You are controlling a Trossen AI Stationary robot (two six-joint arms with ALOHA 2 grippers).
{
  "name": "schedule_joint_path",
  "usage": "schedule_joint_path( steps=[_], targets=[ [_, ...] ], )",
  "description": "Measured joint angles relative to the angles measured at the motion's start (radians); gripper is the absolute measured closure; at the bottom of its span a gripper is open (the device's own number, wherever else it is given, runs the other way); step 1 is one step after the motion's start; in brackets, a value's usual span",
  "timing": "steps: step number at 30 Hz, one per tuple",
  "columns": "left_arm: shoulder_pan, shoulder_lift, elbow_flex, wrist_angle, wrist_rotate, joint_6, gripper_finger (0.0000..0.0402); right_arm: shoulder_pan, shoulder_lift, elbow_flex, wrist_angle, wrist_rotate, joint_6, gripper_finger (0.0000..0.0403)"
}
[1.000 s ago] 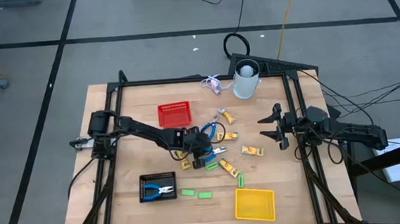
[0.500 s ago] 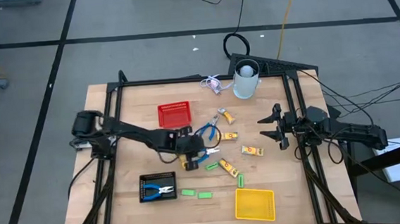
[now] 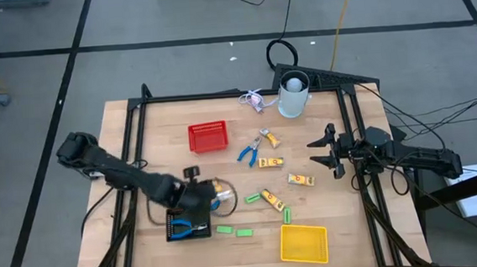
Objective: Pick & Place School Supplies
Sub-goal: Put the blue hole punch into the black bin
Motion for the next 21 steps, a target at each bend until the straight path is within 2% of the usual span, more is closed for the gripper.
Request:
schedule_joint_path(
  steps=[8,13,21],
  targets=[
    [-0.136,0.002,-0.051,-0.085,0.045,-0.231,0.0364,0.0,0.0,0.0,0.002,0.0,0.0,0.0202],
    [-0.185,0.001,-0.067,-0.096,0.059,-0.305,0.0364,0.0,0.0,0.0,0.002,0.0,0.0,0.0202],
    [-0.261,-0.035,-0.068,-0.164,0.022,-0.416,0.0364,0.0,0.0,0.0,0.002,0.0,0.003,0.0202]
  ],
)
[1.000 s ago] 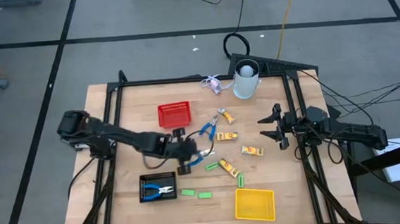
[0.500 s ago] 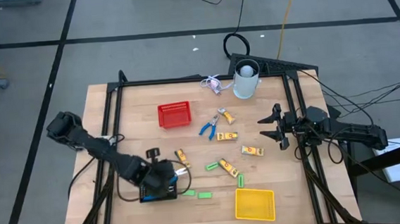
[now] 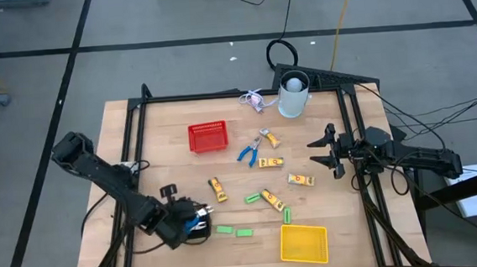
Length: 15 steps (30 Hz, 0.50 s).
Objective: Pick & Place School Supplies
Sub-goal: Put the blue hole punch into the black bin
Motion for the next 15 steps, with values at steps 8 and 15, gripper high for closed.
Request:
schedule_joint_path(
  steps=[8,15],
  targets=[
    [-0.053,-0.008,0.0,-0.01,0.001,-0.048,0.0364,0.0,0.0,0.0,0.0,0.001,0.005,0.0202],
    [-0.098,-0.01,-0.001,-0.024,0.027,-0.102,0.0364,0.0,0.0,0.0,0.0,0.003,0.009,0.0202]
  ],
)
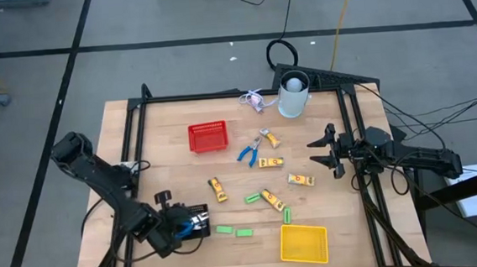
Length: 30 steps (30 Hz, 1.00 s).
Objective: Pick & Place School Supplies
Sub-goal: Put the blue hole punch into the black bin
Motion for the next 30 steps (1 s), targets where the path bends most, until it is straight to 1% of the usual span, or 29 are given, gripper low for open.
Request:
schedule_joint_path(
  steps=[5,8,10,13,15,17,19,22,26,28,30],
  targets=[
    [-0.026,0.001,-0.003,-0.032,0.004,-0.04,0.0364,0.0,0.0,0.0,0.0,0.0,0.0,0.0202],
    [-0.025,0.001,-0.034,-0.027,0.007,-0.056,0.0364,0.0,0.0,0.0,0.0,0.0,0.0,0.0202],
    [-0.022,0.001,-0.073,0.018,0.021,-0.058,0.0364,0.0,0.0,0.0,0.0,0.0,0.0,0.0202],
    [0.001,0.001,-0.148,0.159,0.06,-0.013,0.0364,0.0,0.0,0.0,0.0,0.001,0.0,0.0202],
    [0.02,-0.003,-0.184,0.223,0.047,0.0,0.0364,0.0,0.0,0.0,0.0,0.001,0.0,0.0202],
    [0.03,-0.005,-0.205,0.245,0.031,0.004,0.0362,0.0,0.0,0.0,0.0,0.002,0.0,0.0202],
    [0.032,-0.018,-0.214,0.263,0.03,0.037,0.0332,0.0,0.0,0.0,0.0,0.002,0.0,0.0202],
    [0.032,-0.038,-0.216,0.297,0.018,0.088,0.026,0.0,0.0,0.0,0.0,0.002,0.003,0.0202],
    [0.031,-0.099,-0.215,0.307,-0.042,0.109,0.0171,0.0,0.0,0.0,0.0,0.002,0.003,0.0202],
    [0.031,-0.131,-0.215,0.311,-0.083,0.12,0.0135,0.0,0.0,0.0,0.0,0.002,0.003,0.0202],
    [0.025,-0.162,-0.215,0.324,-0.156,0.149,0.0108,0.0,0.0,0.0,0.0,0.002,0.004,0.0202]
  ],
)
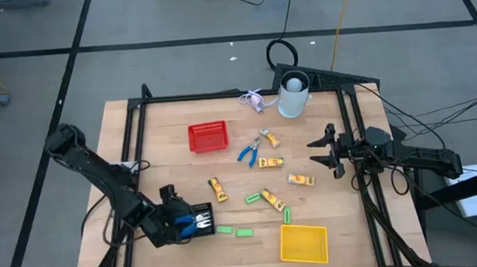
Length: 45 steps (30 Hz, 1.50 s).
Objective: Pick & Place School Supplies
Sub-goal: Put the blue hole punch into the black bin
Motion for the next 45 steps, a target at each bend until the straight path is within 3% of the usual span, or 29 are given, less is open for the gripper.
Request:
schedule_joint_path(
  steps=[6,9,14,17,21,24,30,39,45],
  targets=[
    [0.031,-0.035,0.0,0.126,-0.357,0.23,0.0077,0.0,0.0,0.0,0.0,0.0,0.006,0.0202],
    [0.131,-0.035,-0.026,0.305,-0.37,0.414,0.0085,0.0,0.0,0.0,0.0,0.0,0.005,0.0202],
    [0.404,-0.023,-0.194,0.842,-0.08,0.696,0.0103,0.0,0.0,0.0,0.0,0.0,0.003,0.0202],
    [0.597,-0.016,-0.272,1.058,0.095,0.694,0.0109,0.0,0.0,0.0,0.0,0.0,0.003,0.0202],
    [0.803,0.026,-0.294,1.165,0.335,0.626,0.0116,0.0,0.0,0.0,0.0,0.0,0.002,0.0202],
    [0.87,0.098,-0.253,1.159,0.402,0.628,0.0121,0.0,0.0,0.0,0.0,0.0,-0.001,0.0202],
    [0.892,0.299,-0.073,1.123,0.478,0.68,0.0122,0.0,0.0,0.0,0.0,0.0,0.001,0.0202],
    [0.935,0.523,0.166,0.862,0.47,0.691,0.0112,0.0,0.0,0.0,0.0,-0.003,0.006,0.0202],
    [0.944,0.609,0.295,0.681,0.367,0.708,0.0112,0.0,0.0,0.0,0.0,-0.004,0.006,0.0202]
  ],
)
